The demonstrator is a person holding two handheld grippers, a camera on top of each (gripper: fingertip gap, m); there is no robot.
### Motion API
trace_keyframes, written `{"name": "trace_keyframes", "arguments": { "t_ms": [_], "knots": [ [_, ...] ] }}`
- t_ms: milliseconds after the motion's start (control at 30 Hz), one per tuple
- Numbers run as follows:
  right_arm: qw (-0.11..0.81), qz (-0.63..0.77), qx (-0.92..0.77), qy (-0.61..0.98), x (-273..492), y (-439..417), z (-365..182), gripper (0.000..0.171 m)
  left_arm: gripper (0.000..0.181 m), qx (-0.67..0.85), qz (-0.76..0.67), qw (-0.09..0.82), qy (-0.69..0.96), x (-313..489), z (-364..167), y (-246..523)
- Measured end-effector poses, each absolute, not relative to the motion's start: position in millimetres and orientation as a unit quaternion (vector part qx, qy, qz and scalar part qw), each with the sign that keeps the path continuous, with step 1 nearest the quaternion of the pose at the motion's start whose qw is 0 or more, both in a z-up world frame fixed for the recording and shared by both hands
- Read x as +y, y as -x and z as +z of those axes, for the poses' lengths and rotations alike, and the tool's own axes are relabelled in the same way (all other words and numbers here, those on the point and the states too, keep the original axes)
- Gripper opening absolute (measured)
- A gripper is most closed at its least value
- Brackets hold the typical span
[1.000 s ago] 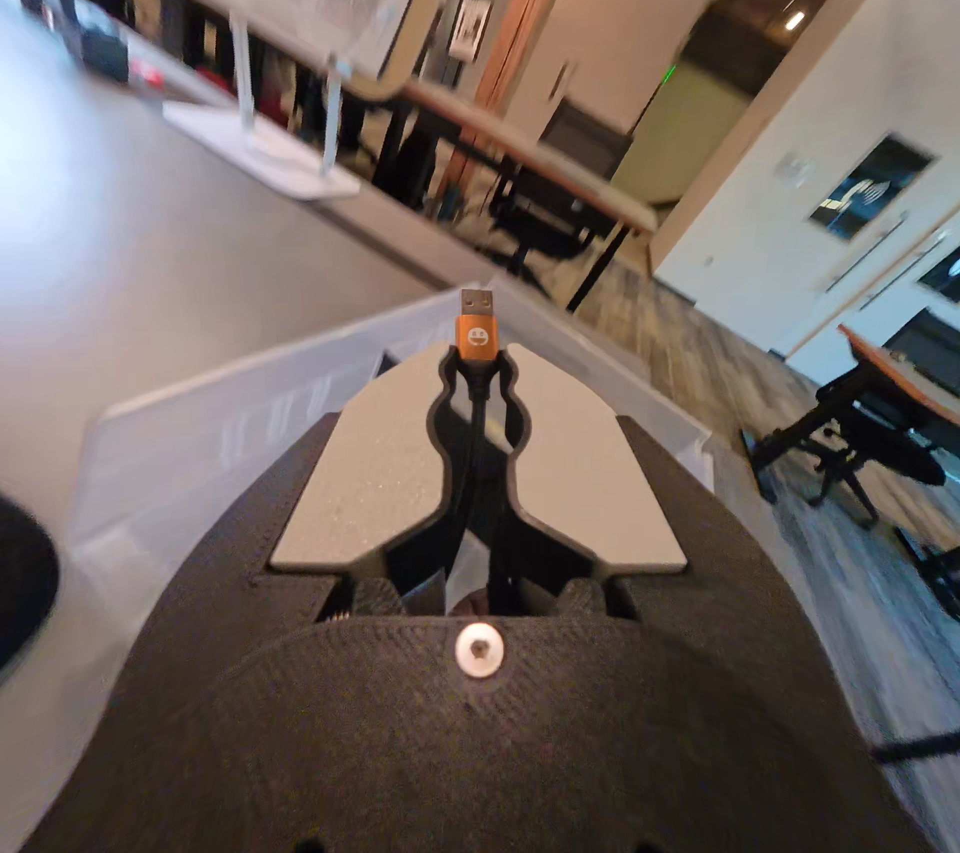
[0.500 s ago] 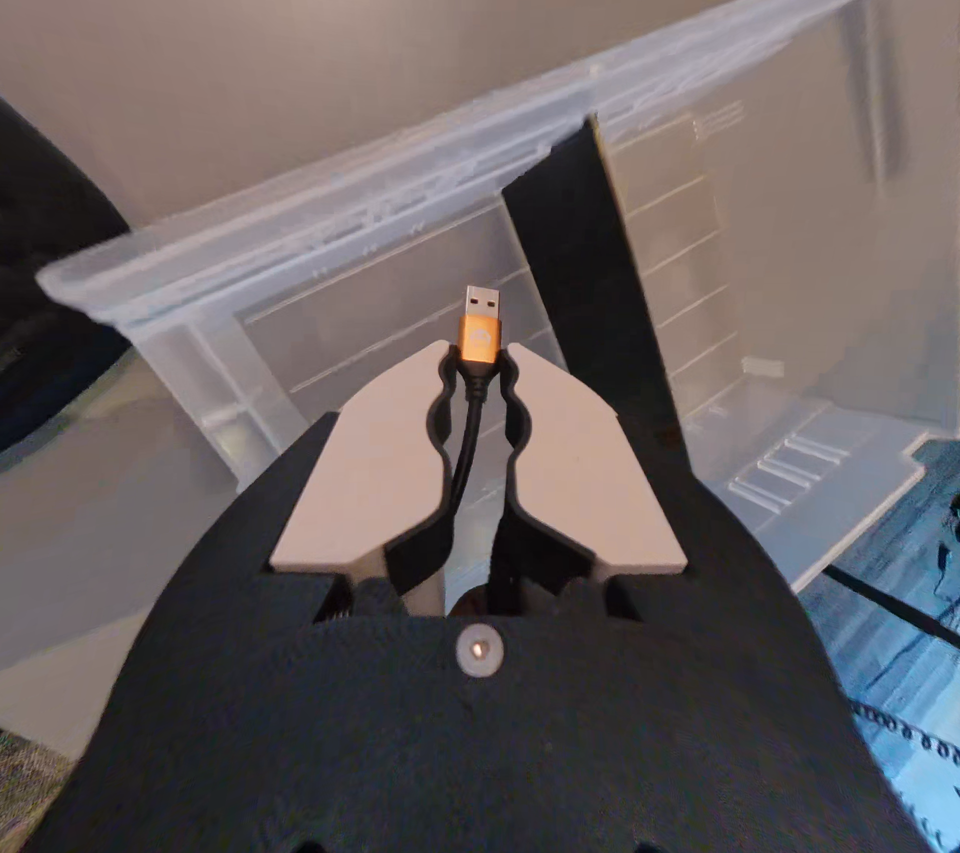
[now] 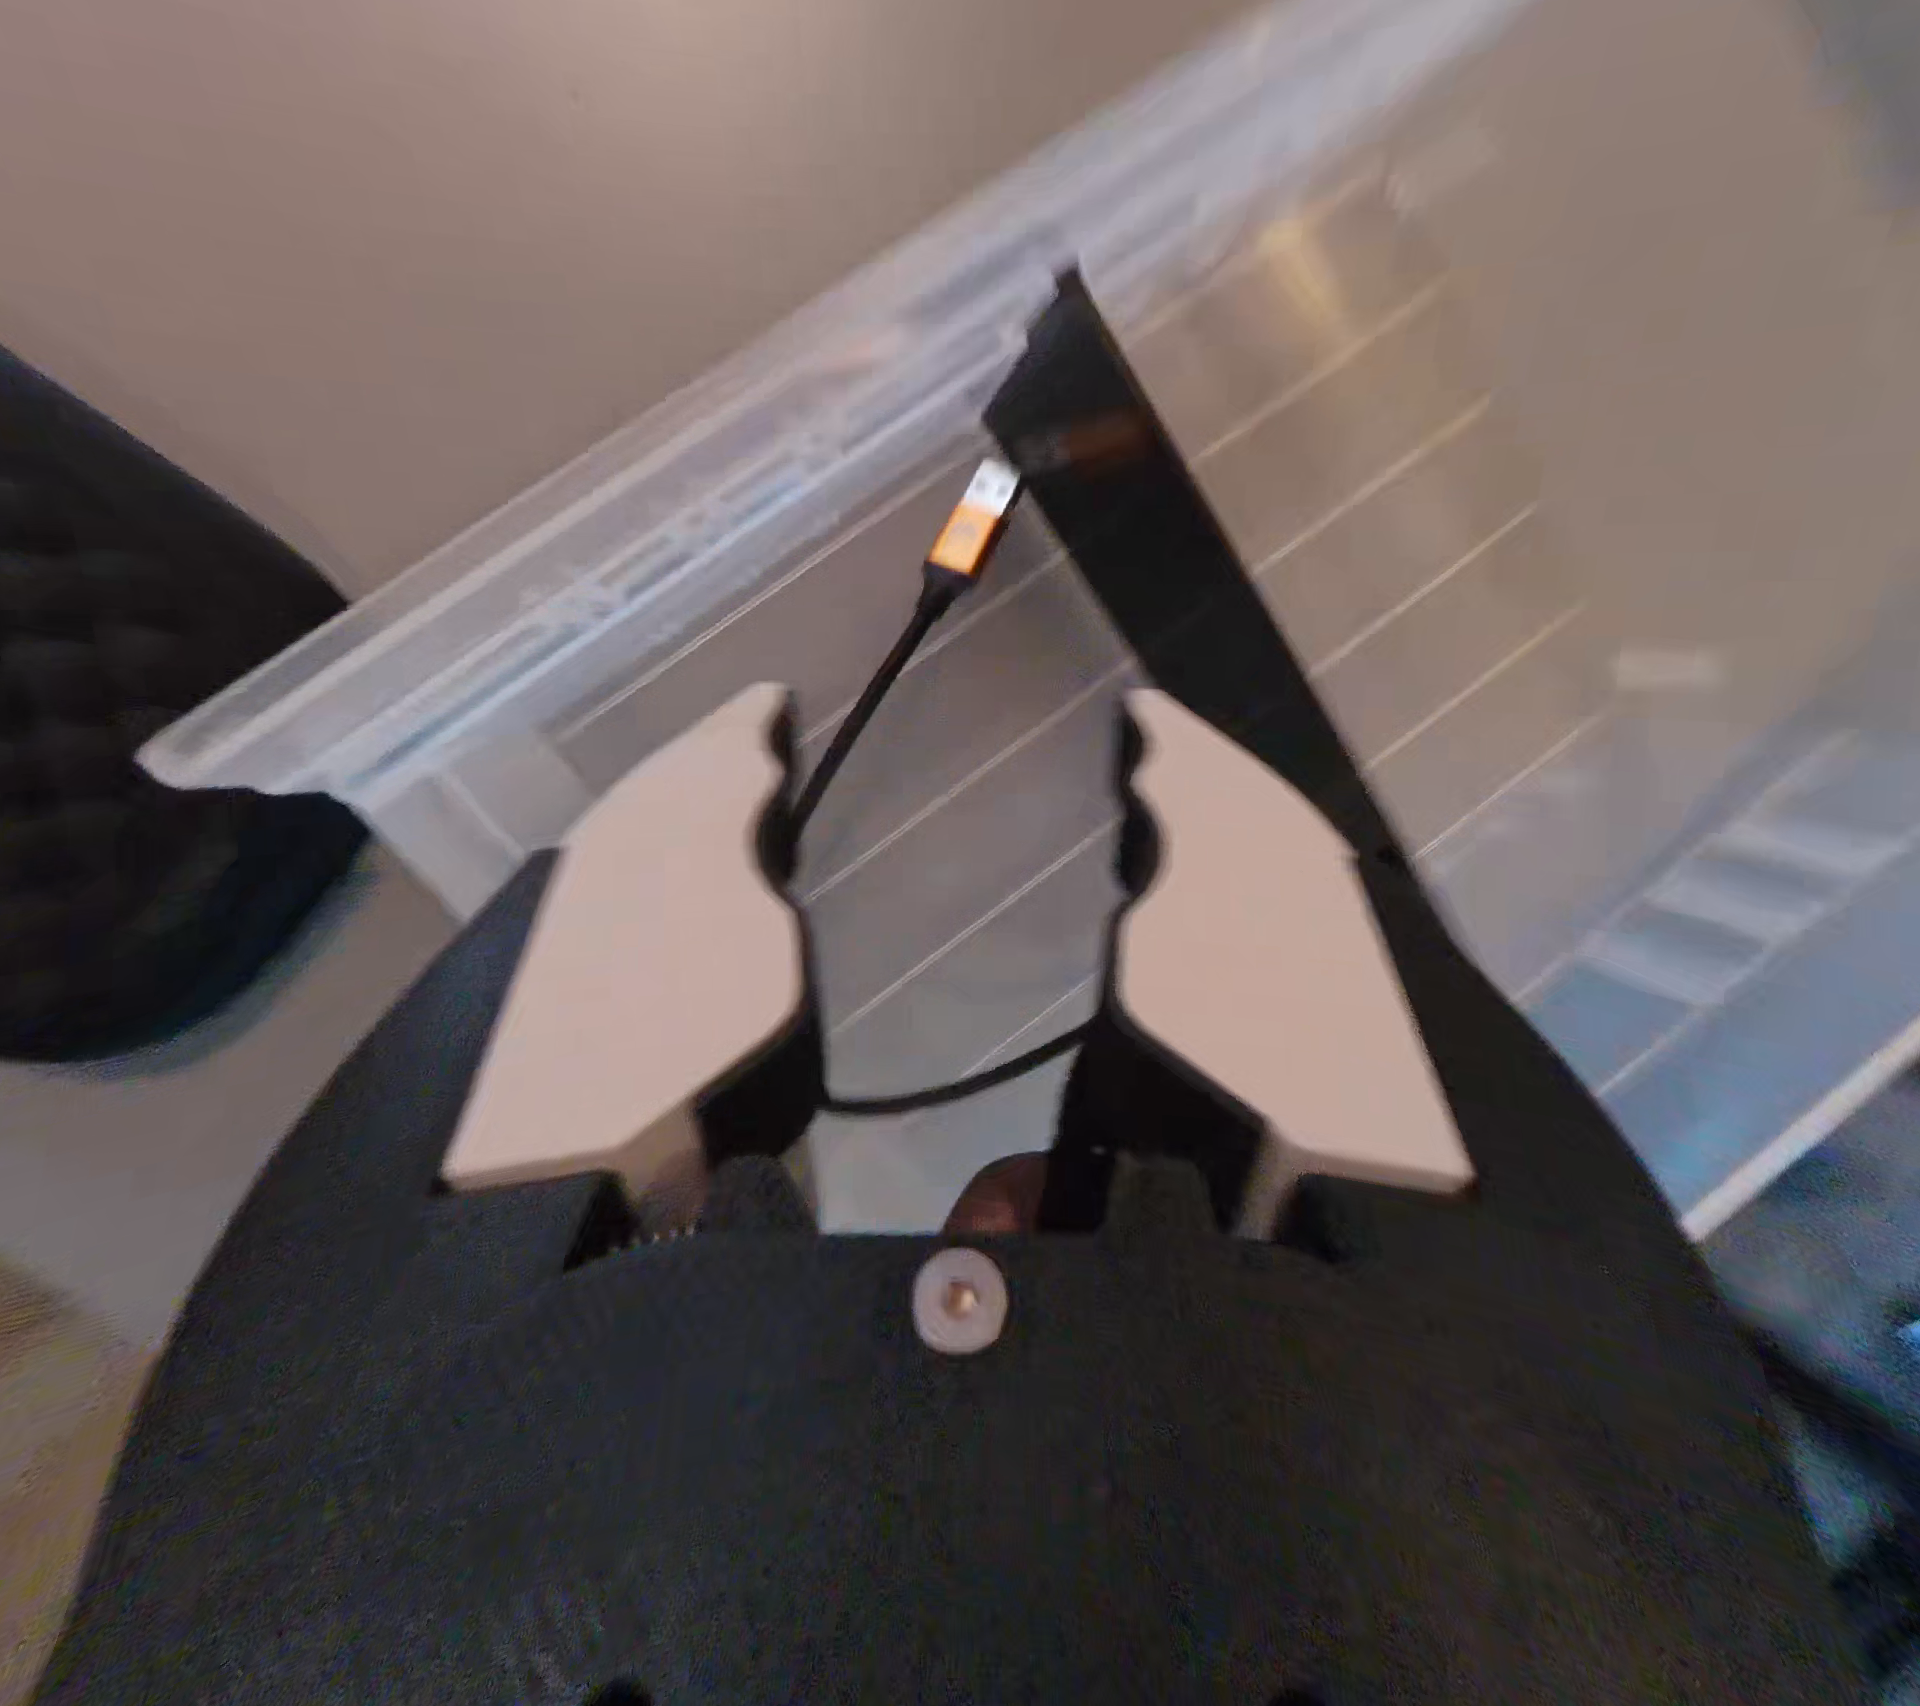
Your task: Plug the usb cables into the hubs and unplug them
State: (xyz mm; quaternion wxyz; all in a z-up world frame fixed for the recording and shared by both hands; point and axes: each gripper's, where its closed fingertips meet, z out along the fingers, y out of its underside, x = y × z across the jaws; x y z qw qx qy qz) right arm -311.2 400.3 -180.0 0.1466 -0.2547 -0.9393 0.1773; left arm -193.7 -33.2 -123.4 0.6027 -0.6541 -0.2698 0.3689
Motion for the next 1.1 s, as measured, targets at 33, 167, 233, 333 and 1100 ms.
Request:
{"name": "trace_keyframes", "arguments": {
  "t_ms": [33, 167, 233, 333, 1100],
  "knots": [
    [0.107, 0.166, -0.928, 0.315, 405.5, 306.4, -181.2, 0.080, 0.032, -0.270, 0.369, 0.602, 0.654, -33.3, -123.5, 193.6],
    [0.044, 0.090, -0.869, 0.485, 433.4, 288.3, -190.2, 0.119, 0.032, -0.269, 0.371, 0.601, 0.655, -33.3, -123.8, 194.0],
    [0.023, 0.081, -0.848, 0.523, 434.8, 280.2, -200.8, 0.126, 0.032, -0.268, 0.370, 0.600, 0.656, -32.5, -124.1, 193.9],
    [0.019, 0.046, -0.816, 0.575, 447.4, 276.8, -220.0, 0.128, 0.032, -0.267, 0.370, 0.597, 0.660, -31.5, -125.7, 193.7],
    [0.339, 0.106, -0.935, 0.008, 400.2, 289.7, -132.7, 0.000, 0.032, -0.257, 0.382, 0.592, 0.661, -30.8, -125.4, 193.1]
  ]
}}
